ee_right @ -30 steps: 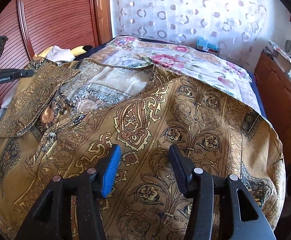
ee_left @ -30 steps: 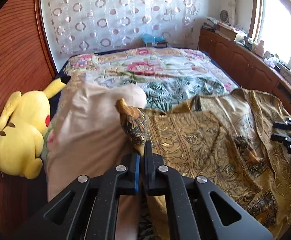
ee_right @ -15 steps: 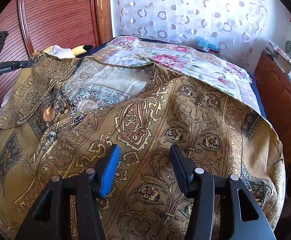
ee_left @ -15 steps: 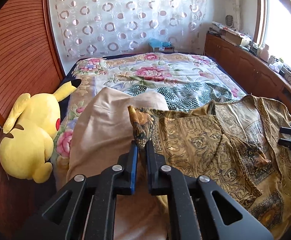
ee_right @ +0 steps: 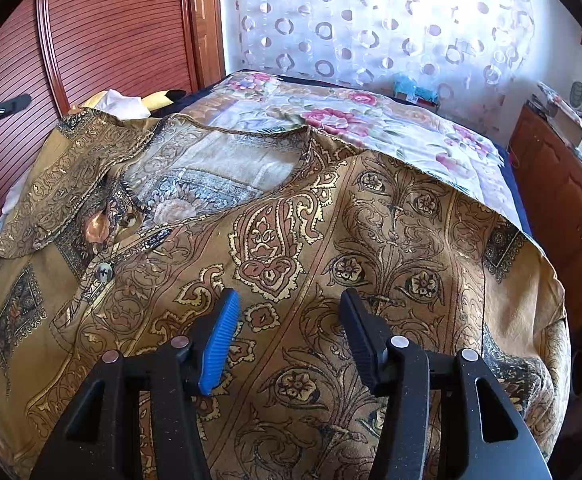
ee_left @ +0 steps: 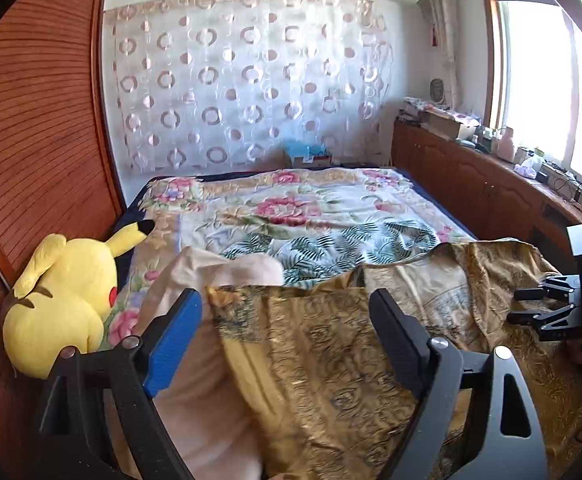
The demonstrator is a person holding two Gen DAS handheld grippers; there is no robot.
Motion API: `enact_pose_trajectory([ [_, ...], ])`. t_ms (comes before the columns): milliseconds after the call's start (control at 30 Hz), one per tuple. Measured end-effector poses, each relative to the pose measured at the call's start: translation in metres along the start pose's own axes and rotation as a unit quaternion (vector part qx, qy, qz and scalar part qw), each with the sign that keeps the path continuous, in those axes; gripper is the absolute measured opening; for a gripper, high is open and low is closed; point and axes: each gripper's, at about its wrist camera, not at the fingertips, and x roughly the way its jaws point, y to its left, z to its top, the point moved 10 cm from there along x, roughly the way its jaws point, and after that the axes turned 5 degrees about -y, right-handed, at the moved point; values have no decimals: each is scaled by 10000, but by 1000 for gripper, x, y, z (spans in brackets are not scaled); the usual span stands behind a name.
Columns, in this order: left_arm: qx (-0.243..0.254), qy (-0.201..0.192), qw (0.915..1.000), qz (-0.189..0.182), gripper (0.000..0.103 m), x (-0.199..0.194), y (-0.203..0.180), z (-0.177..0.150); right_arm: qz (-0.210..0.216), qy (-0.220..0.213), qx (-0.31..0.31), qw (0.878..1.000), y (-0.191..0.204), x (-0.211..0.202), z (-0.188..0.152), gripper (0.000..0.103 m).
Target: Fold small clothes
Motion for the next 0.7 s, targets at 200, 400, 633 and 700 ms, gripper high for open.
enact_pose_trajectory([
  [200,33,271,9989,-372,86,15,-46,-16,35,-270,330,9991,-10,-34,1,55],
  [400,313,768,9931,-832,86,37,-100,-51,-594,-561,642,9946,-61,-91,-13,55],
  [633,672,1329,9835,-1023,86,53,-129,-87,-1328,-171,1249,9831,-134,-122,-79,55],
  [700,749,1446,9811,-1047,86,56,-134,-93,-1338,-66,1432,9806,-144,-125,-96,55],
])
